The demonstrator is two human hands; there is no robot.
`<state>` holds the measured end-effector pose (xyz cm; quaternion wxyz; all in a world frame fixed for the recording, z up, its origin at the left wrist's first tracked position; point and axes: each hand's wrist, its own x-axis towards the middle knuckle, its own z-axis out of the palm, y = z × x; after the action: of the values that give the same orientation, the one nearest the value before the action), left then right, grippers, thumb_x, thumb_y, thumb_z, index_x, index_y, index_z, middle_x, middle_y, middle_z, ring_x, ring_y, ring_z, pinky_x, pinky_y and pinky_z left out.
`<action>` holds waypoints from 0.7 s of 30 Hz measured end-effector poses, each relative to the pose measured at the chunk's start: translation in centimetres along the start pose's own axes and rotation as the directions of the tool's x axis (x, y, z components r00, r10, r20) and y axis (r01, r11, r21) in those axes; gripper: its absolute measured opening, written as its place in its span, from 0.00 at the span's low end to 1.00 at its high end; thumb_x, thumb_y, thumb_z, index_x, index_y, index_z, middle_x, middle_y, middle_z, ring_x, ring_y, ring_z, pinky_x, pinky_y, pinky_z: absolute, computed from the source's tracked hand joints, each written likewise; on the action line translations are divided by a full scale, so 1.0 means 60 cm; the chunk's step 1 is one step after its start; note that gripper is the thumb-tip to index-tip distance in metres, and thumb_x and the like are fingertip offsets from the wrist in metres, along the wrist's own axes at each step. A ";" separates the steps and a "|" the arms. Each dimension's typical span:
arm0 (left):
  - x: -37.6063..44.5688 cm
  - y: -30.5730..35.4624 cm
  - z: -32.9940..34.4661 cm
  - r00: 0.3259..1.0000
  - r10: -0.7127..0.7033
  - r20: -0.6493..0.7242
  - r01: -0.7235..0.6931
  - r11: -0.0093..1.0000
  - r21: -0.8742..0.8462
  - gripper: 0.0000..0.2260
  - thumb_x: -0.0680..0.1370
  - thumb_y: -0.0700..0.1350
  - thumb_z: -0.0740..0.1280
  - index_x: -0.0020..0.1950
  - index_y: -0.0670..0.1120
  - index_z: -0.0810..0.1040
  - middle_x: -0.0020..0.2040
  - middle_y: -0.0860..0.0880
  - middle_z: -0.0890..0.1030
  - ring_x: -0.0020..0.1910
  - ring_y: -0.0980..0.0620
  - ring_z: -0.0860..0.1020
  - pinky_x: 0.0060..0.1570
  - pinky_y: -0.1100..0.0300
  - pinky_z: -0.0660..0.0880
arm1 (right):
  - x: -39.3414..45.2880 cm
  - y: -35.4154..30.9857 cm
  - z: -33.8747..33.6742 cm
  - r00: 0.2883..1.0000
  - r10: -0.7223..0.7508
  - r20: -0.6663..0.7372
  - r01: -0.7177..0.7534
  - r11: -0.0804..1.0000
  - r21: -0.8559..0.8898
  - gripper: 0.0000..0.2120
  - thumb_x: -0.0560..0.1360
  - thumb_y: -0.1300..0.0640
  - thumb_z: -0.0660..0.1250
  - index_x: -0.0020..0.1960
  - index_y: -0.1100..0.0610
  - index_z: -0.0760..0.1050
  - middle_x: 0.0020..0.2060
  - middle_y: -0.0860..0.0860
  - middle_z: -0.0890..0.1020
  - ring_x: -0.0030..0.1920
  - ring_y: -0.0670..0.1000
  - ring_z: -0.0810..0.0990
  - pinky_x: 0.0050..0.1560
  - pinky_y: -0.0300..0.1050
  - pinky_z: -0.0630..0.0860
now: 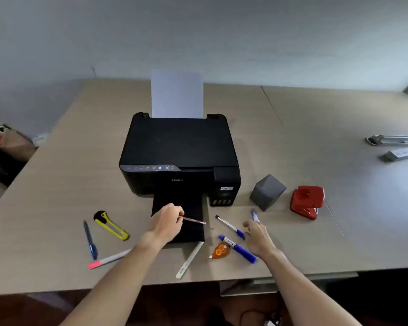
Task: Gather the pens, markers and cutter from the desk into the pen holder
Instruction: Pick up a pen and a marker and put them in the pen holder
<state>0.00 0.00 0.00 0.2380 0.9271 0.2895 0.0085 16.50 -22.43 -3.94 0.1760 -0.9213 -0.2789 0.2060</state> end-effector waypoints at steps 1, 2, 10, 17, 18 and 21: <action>0.003 -0.002 0.011 0.999 -0.016 0.033 0.015 0.999 0.044 0.09 0.78 0.43 0.64 0.57 0.47 0.79 0.53 0.47 0.79 0.52 0.46 0.79 0.49 0.50 0.79 | 0.005 0.004 0.007 1.000 0.010 0.007 -0.010 1.000 -0.016 0.12 0.77 0.64 0.62 0.59 0.61 0.75 0.60 0.59 0.76 0.55 0.56 0.78 0.55 0.47 0.77; 0.008 -0.005 0.021 0.999 -0.019 0.041 0.016 0.997 0.075 0.10 0.78 0.43 0.64 0.59 0.47 0.78 0.54 0.46 0.78 0.53 0.46 0.79 0.49 0.50 0.79 | 0.009 0.006 0.011 1.000 0.010 -0.004 -0.010 0.999 -0.031 0.10 0.76 0.64 0.63 0.56 0.61 0.76 0.56 0.58 0.78 0.52 0.55 0.78 0.53 0.47 0.78; 0.026 -0.023 0.064 1.000 -0.029 0.009 0.028 0.990 0.136 0.08 0.77 0.43 0.69 0.54 0.45 0.74 0.51 0.44 0.76 0.45 0.45 0.78 0.40 0.52 0.78 | 0.022 0.024 0.058 0.995 -0.028 -0.091 0.019 0.995 -0.100 0.08 0.74 0.63 0.68 0.52 0.57 0.74 0.50 0.53 0.78 0.51 0.53 0.76 0.52 0.47 0.78; 0.036 -0.029 0.064 0.999 0.019 0.036 -0.028 0.966 0.258 0.06 0.78 0.46 0.68 0.50 0.44 0.75 0.48 0.44 0.75 0.46 0.45 0.76 0.42 0.52 0.77 | -0.003 0.049 0.009 0.974 -0.068 -0.216 0.082 0.995 0.059 0.09 0.78 0.64 0.61 0.57 0.58 0.69 0.46 0.55 0.80 0.41 0.52 0.77 0.43 0.45 0.76; 0.036 -0.028 0.061 0.999 0.033 0.037 -0.042 0.955 0.295 0.06 0.78 0.46 0.67 0.50 0.44 0.75 0.48 0.44 0.76 0.46 0.44 0.76 0.44 0.51 0.77 | -0.010 0.054 -0.010 0.958 -0.079 -0.276 0.102 0.992 0.069 0.06 0.78 0.63 0.61 0.54 0.58 0.69 0.44 0.55 0.80 0.38 0.51 0.75 0.42 0.45 0.74; 0.033 -0.021 0.049 0.997 0.062 0.050 -0.075 0.939 0.335 0.05 0.76 0.45 0.70 0.46 0.45 0.75 0.41 0.46 0.80 0.43 0.44 0.77 0.39 0.51 0.74 | -0.030 0.074 -0.079 0.888 -0.082 -0.453 0.125 0.990 0.066 0.03 0.77 0.65 0.63 0.51 0.59 0.72 0.42 0.52 0.78 0.39 0.50 0.71 0.43 0.45 0.68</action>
<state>1.41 0.66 -3.42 0.0812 0.9636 0.2497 -0.0506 19.32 -27.93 -1.34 0.2889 -0.9185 -0.2697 -0.0091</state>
